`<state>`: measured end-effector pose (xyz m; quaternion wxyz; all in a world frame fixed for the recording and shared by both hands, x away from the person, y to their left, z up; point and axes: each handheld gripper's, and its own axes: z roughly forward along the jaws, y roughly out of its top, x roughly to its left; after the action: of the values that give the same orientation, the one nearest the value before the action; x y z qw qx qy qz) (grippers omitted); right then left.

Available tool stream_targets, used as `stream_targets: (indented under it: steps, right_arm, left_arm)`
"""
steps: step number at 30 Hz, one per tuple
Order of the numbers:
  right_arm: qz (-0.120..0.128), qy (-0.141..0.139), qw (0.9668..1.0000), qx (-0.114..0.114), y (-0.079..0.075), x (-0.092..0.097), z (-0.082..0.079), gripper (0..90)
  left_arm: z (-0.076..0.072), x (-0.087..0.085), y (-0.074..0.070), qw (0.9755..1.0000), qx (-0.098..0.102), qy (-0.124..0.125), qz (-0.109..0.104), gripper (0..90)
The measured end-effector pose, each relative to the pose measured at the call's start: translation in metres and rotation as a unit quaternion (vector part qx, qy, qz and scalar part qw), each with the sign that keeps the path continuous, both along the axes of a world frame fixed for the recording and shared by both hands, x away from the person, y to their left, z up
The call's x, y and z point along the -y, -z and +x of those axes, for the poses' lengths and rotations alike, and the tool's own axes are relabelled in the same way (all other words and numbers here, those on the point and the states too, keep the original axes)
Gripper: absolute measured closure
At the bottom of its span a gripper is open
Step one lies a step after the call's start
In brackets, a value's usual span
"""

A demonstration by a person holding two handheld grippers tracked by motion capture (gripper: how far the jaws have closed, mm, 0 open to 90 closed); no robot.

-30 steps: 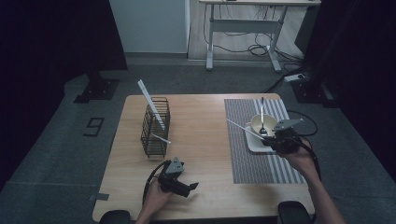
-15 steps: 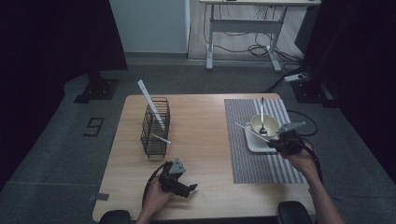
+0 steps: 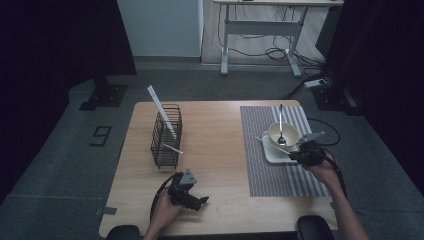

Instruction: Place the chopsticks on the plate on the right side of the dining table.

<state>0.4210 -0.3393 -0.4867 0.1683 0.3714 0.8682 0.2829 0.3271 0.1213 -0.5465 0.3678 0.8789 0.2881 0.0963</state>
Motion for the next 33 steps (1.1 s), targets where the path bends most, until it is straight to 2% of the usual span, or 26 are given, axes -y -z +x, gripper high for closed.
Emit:
stream_targets:
  steps: [4,8,12,16,23,25,28,33]
  right_arm:
    - [0.006,-0.008,0.9999,-0.008,0.008,0.005,0.004,82.7]
    - [0.001,-0.009,0.9998,-0.018,0.015,0.010,0.009,80.9]
    - [-0.012,0.001,0.9996,-0.027,0.021,0.015,0.014,77.2]
    - [-0.009,0.007,0.9994,-0.032,0.024,0.021,0.020,74.6]
    - [-0.015,0.023,0.9990,-0.035,0.033,0.025,0.028,69.6]
    - [-0.019,0.030,0.9988,-0.033,0.034,0.026,0.029,65.8]
    - [-0.016,0.043,0.9986,-0.025,0.033,0.028,0.029,61.8]
    - [-0.016,0.047,0.9986,-0.018,0.030,0.029,0.027,58.9]
  left_arm:
    - [0.000,0.000,0.000,1.0000,-0.002,0.001,0.002,0.0]
    - [0.000,0.001,0.001,1.0000,-0.003,0.002,0.007,0.0]
    - [0.000,0.002,0.002,0.9998,-0.008,0.010,0.016,0.0]
    - [0.001,0.003,0.002,0.9997,-0.010,0.014,0.020,0.0]
    - [0.000,0.004,0.002,0.9995,-0.010,0.016,0.025,0.0]
    - [0.000,0.004,0.002,0.9995,-0.010,0.017,0.025,0.0]
    - [0.000,0.004,0.002,0.9995,-0.009,0.017,0.027,0.0]
    - [-0.001,0.005,0.002,0.9992,-0.007,0.019,0.033,0.0]
